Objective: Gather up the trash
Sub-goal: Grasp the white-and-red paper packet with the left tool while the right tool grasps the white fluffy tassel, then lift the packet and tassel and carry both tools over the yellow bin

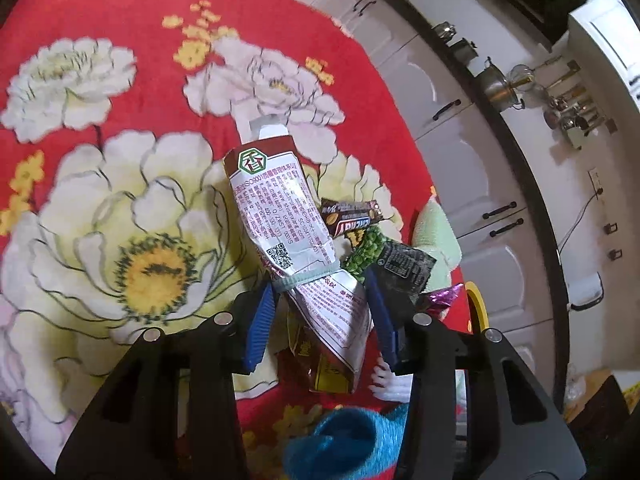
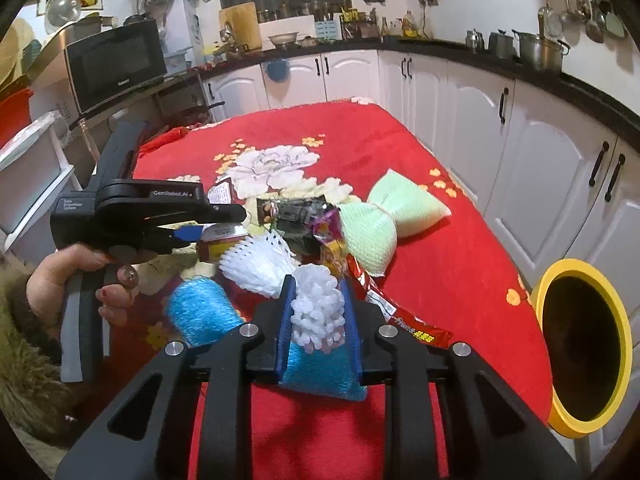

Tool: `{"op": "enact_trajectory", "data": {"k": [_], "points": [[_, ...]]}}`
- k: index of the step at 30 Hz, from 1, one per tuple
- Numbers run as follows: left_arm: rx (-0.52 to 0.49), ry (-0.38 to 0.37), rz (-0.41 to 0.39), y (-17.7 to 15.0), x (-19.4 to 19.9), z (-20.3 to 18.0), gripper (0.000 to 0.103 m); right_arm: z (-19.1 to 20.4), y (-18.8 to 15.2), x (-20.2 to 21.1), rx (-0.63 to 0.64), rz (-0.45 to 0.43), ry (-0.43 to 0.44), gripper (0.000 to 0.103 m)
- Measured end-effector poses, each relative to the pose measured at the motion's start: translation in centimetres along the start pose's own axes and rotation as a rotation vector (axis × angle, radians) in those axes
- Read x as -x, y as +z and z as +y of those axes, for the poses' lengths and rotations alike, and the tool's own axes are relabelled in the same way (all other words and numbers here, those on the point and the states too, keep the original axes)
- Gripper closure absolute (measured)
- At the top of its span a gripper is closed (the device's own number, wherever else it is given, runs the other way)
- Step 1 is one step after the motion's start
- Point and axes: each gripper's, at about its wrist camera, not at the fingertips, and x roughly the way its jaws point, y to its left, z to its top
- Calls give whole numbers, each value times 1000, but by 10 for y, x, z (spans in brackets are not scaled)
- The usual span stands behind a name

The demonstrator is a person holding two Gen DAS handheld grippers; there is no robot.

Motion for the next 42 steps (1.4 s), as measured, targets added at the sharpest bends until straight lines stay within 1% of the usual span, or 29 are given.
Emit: {"op": "enact_trajectory", "data": {"k": [8, 15, 24, 42], "points": [[-118, 28, -90, -2, 34, -17, 67, 10, 1, 12, 19, -27, -2, 82], [-199, 27, -132, -9, 51, -37, 67, 13, 1, 24, 23, -48, -7, 82], [-276, -5, -149, -18, 59, -67, 67, 3, -1, 50, 1, -95, -37, 82], [-387, -61, -138, -35, 51, -124, 68, -31, -4, 95, -71, -176, -110, 82]]}}
